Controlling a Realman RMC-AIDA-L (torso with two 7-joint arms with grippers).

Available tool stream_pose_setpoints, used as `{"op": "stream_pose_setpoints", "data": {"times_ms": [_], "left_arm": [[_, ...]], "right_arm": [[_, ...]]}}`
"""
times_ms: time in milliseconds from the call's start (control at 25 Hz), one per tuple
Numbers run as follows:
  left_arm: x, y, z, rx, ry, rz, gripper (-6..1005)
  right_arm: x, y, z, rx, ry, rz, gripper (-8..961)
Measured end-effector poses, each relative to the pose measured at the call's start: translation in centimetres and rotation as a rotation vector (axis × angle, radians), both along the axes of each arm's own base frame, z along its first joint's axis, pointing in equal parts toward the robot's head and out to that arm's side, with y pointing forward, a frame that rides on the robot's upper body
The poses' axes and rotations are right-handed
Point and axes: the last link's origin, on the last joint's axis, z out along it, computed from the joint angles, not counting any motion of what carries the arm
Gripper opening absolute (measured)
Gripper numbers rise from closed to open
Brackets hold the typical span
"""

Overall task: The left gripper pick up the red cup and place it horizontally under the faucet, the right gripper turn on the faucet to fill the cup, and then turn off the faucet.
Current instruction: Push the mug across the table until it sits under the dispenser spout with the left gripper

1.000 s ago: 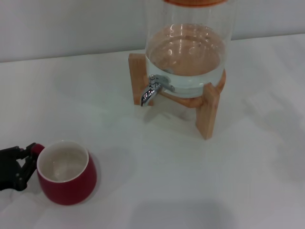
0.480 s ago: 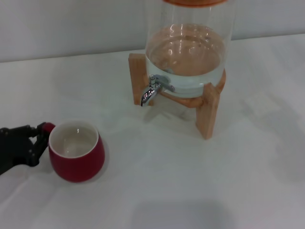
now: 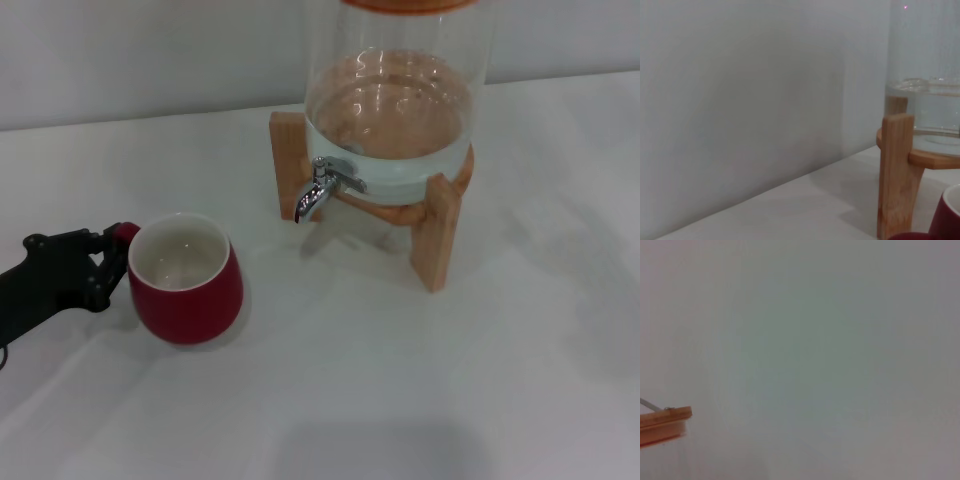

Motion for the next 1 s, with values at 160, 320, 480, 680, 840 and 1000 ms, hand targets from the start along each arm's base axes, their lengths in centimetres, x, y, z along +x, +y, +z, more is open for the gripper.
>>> {"op": "stream_pose_setpoints", "data": {"times_ms": [160, 320, 480, 680, 840, 1000], "left_arm": [[0.5, 0.7, -0.7, -0.010, 0.003, 0.006, 123], [1.2, 1.3, -1.6, -0.031, 0.012, -0.001, 123], [1.7, 1.7, -2.5, -0.059, 0.041, -0.012, 123], [2.2, 2.3, -3.5, -0.080, 0.056, 0.002, 123], [2.5, 2.6, -3.9, -0.086, 0.060, 0.005, 122], [2.8, 2.8, -4.1, -0.092, 0.057, 0.003, 121]], "right_arm": [[-0.1, 0.0, 0.0, -0.003, 0.000, 0.008, 719], [-0.2, 0.0, -0.1, -0.006, 0.001, 0.016, 719], [-0.3, -0.1, -0.1, -0.009, 0.001, 0.021, 719], [-0.4, -0.1, -0.2, -0.012, 0.001, 0.028, 720], [-0.4, -0.1, -0.2, -0.013, 0.001, 0.031, 720], [-0.4, -0.1, -0.2, -0.013, 0.001, 0.031, 720]]}}
